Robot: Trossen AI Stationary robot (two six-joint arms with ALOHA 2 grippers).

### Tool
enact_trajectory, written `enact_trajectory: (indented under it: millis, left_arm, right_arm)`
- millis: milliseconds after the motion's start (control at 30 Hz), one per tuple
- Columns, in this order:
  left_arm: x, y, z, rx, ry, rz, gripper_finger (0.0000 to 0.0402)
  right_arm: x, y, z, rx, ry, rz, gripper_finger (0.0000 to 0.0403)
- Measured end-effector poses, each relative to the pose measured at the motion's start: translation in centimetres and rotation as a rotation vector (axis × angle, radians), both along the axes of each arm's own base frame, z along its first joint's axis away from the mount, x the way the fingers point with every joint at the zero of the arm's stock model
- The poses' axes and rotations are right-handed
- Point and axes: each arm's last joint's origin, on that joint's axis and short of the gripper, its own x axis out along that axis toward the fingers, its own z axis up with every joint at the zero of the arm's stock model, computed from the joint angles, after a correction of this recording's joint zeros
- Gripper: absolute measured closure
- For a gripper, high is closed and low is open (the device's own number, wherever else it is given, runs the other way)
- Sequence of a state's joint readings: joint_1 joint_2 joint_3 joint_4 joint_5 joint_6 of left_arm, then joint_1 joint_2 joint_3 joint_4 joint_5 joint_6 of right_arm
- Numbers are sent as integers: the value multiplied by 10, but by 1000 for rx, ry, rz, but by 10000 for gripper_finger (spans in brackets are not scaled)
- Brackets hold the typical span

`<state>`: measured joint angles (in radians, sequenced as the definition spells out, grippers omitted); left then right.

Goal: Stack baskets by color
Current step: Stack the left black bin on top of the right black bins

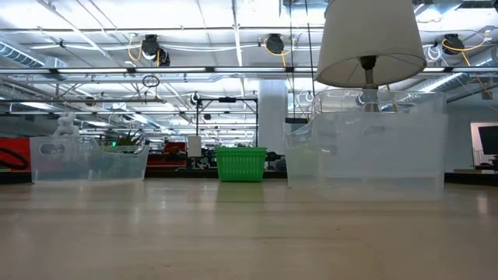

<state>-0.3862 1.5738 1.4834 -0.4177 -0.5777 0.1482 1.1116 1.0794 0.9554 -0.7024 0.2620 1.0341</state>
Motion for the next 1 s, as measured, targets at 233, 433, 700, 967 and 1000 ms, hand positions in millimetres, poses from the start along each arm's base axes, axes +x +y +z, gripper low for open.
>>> enact_trajectory:
  millis: [233,433,700,967,1000]
  left_arm:
    - [0,0,0,-3,1,0,178]
    - [0,0,0,-4,1,0,178]
    - [0,0,0,-6,1,-2,178]
    - [0,0,0,-8,1,-1,179]
    - [0,0,0,-8,1,-1,179]
  right_arm:
    - [-10,0,-4,-71,-9,2,395]
    - [-16,-1,-6,-109,-16,-18,395]
    - [-19,-5,-20,-139,-7,-10,394]
    - [-23,-15,-30,-75,-10,-34,394]
    - [-23,-16,-32,-66,-13,-34,394]
